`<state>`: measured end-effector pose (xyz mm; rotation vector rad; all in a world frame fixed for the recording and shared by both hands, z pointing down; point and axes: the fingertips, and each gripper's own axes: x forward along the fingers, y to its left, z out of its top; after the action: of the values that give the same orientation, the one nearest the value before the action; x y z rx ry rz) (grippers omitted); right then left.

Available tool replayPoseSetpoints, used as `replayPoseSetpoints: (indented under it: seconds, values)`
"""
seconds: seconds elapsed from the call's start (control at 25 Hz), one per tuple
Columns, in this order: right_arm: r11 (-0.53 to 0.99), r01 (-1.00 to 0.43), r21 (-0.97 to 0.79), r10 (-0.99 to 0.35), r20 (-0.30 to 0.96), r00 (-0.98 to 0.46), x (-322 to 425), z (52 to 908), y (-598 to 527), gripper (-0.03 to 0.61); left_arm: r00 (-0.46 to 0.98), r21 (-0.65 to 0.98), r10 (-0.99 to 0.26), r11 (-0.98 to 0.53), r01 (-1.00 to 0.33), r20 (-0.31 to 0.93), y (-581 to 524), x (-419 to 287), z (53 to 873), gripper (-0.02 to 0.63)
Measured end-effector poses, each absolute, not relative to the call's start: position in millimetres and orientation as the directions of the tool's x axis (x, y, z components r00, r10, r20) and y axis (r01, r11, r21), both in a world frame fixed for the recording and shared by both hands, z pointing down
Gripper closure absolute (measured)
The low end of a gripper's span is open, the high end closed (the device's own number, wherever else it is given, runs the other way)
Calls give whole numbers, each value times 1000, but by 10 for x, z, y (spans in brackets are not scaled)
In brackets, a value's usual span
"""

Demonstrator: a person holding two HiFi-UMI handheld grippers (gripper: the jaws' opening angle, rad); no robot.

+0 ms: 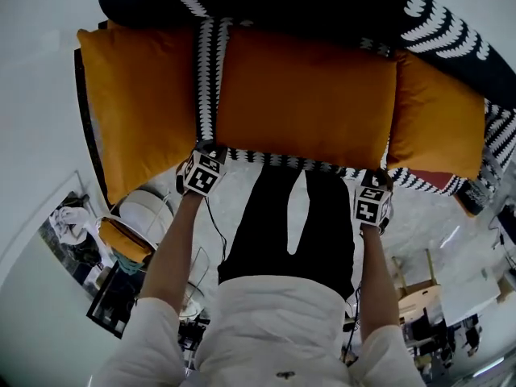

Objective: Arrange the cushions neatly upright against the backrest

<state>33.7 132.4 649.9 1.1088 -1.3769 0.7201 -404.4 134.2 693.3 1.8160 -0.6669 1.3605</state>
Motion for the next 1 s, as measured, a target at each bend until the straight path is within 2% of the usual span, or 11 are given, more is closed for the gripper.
replayPoseSetpoints:
  seconds: [0.16,0.48,0.64,1.0]
  values:
    - [354,-926,134,-234,971,51,76,6119,1310,542,318,273,7,-532,-801,948,1414,-4326,6486,580]
    - [281,-955,96,-358,934,-12,-83,5454,896,545,372,271,-134,-472,-839,918,954,-4498,5745,583]
    - [240,-965,103,-428,903,-10,-110,5172,522,549,395,268,-230,-439,-858,889,512,-4563,5445,583]
    - [190,-965,180,-572,820,40,-204,4850,-558,552,423,243,-352,-453,-858,835,-595,-4559,5249,583]
